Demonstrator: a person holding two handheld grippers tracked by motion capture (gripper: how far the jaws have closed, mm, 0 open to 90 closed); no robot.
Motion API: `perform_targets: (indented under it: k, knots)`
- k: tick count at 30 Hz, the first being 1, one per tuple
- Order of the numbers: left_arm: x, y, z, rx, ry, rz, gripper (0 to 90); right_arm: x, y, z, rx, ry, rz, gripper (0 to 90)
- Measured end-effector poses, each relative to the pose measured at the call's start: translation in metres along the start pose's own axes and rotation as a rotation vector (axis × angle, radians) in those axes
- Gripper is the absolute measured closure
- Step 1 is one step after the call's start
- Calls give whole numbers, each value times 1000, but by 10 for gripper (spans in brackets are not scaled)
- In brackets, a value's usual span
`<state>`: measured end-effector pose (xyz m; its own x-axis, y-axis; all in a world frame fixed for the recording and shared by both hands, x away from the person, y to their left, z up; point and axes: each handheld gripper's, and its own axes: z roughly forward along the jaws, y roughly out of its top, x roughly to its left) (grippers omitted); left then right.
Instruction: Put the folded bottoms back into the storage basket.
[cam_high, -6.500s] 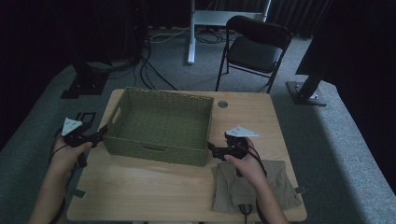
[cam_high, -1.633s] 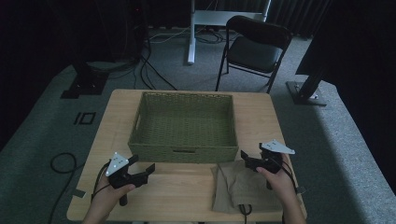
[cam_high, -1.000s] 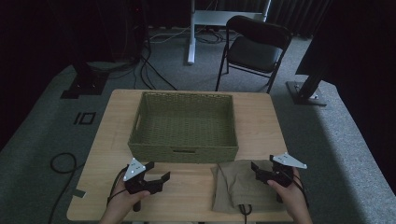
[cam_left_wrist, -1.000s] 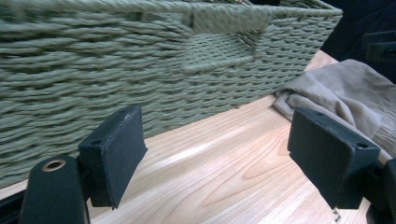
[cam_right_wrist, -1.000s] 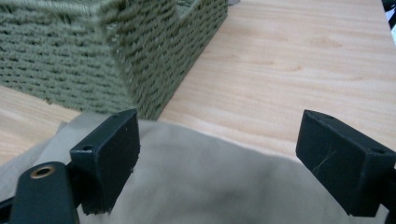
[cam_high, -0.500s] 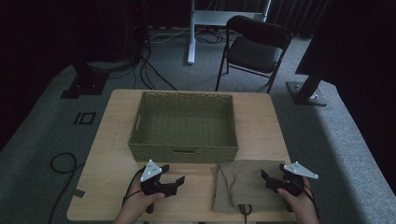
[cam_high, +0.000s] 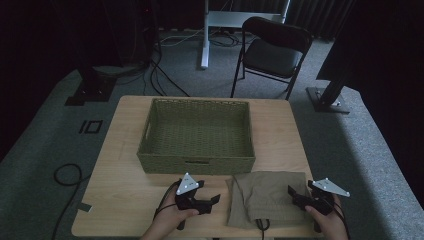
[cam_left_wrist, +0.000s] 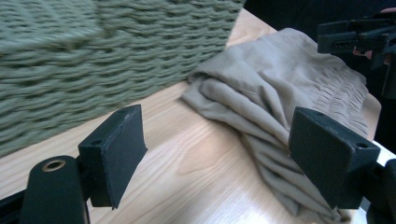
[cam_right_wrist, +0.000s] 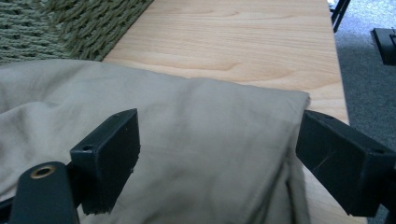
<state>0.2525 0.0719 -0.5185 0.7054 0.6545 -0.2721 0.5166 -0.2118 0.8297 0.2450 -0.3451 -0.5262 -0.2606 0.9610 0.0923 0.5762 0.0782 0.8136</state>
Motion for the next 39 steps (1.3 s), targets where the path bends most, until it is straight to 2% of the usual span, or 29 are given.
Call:
perform_targets:
  k: [4,9,11,17,20,22,25,28,34,39]
  knots:
    - [-6,0,12,25,-24,2,196,-6,-3,-3,12,-15,13,131]
    - [-11,1,26,36,-37,-22,196,-14,-6,-7,22,-24,39,131]
    - [-15,3,31,47,-50,-15,196,-16,-8,-7,25,-24,43,131]
    - [-23,7,44,67,-71,-22,196,-16,-9,-3,39,-23,54,131]
    - [-29,10,57,97,-80,-31,196,-17,-9,4,44,-24,69,131]
    - [-30,10,62,119,-74,-29,196,-17,-10,7,53,-26,64,131]
    - [-32,8,71,141,-71,-52,196,-17,-12,11,64,-14,66,131]
    - [-34,8,79,146,-86,-80,196,-15,-13,13,74,-10,64,133]
    - [-39,12,92,144,-80,-78,196,-15,-14,13,93,-4,58,134]
    - [-40,13,99,146,-54,-84,194,-14,-17,15,141,0,52,124]
